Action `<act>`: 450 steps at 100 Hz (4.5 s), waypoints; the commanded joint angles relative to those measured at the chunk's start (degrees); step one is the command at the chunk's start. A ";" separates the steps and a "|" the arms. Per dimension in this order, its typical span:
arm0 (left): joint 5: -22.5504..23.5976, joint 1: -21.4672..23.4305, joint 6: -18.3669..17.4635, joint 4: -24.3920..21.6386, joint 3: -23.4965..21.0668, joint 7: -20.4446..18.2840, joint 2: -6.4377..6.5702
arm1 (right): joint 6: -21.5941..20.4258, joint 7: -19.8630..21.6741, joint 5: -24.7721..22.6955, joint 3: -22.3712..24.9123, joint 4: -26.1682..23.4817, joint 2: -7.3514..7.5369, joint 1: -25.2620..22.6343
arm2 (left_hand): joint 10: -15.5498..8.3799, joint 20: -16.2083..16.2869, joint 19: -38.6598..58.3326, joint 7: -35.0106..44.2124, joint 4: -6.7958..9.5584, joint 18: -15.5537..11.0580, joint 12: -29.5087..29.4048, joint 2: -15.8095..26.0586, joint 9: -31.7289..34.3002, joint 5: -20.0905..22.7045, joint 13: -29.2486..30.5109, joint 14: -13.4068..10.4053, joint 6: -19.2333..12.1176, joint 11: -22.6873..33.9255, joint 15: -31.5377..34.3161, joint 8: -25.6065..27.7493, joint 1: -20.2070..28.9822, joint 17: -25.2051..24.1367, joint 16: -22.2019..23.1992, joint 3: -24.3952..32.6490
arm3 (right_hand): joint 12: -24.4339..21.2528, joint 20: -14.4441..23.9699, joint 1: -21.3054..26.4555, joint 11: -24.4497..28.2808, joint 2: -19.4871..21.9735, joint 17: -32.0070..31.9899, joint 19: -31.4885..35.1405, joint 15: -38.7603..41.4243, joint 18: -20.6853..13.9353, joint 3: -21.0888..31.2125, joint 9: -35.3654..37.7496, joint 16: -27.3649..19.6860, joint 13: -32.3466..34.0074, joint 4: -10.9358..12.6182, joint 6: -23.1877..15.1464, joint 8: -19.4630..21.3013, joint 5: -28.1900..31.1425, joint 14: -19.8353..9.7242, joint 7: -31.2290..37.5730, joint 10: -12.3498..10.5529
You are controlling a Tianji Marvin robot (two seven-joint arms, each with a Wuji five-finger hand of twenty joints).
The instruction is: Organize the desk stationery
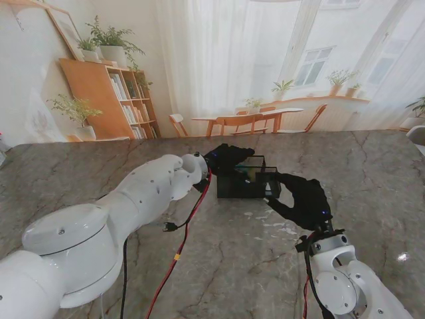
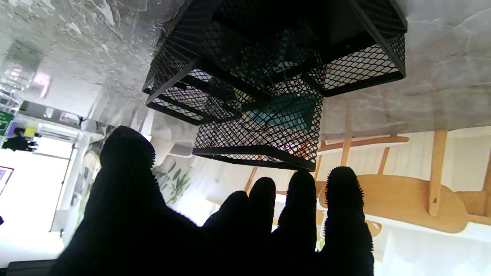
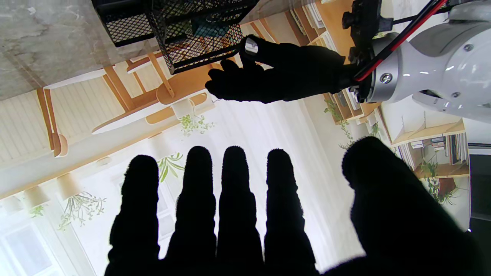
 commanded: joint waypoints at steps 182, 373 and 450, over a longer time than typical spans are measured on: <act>4.75 1.25 -3.05 0.29 5.66 3.86 2.61 | 1.27 2.27 2.48 -0.66 0.39 -0.15 0.85 | -14.54 3.11 22.44 47.79 0.16 -20.61 28.75 -15.30 28.58 19.26 29.41 -10.22 -22.90 11.26 21.32 7.73 27.63 30.46 21.42 18.81 | 0.97 1.36 -0.85 0.18 3.67 -0.48 0.05 -0.81 0.88 -2.00 1.29 0.94 0.98 1.70 -0.06 1.23 1.40 0.29 0.97 0.48; 30.95 9.12 -5.21 -35.74 -8.10 5.09 31.44 | -0.21 0.10 3.31 -0.58 -0.01 -0.61 0.19 | -13.62 8.75 18.07 47.06 0.53 -20.75 30.11 -16.25 33.05 22.24 32.74 -11.62 -22.22 10.71 19.47 7.01 27.63 31.22 22.94 16.03 | 1.05 1.51 -0.68 0.17 4.75 -0.38 -0.16 -1.01 0.81 -2.91 1.65 1.04 1.14 1.79 -0.12 1.16 1.95 0.34 1.23 0.47; 38.51 22.09 -6.82 -50.63 -27.63 -9.52 36.94 | -0.36 0.20 4.21 -0.98 0.06 -0.75 0.45 | -11.92 11.88 20.85 39.63 1.21 -19.60 34.09 -16.53 33.75 28.20 31.97 -11.41 -20.54 13.43 24.40 2.37 27.62 29.86 24.39 15.87 | 1.07 1.57 -0.69 0.18 4.84 -0.36 -0.19 -1.06 0.88 -2.92 1.74 1.05 1.18 1.80 -0.08 1.16 1.97 0.39 1.27 0.56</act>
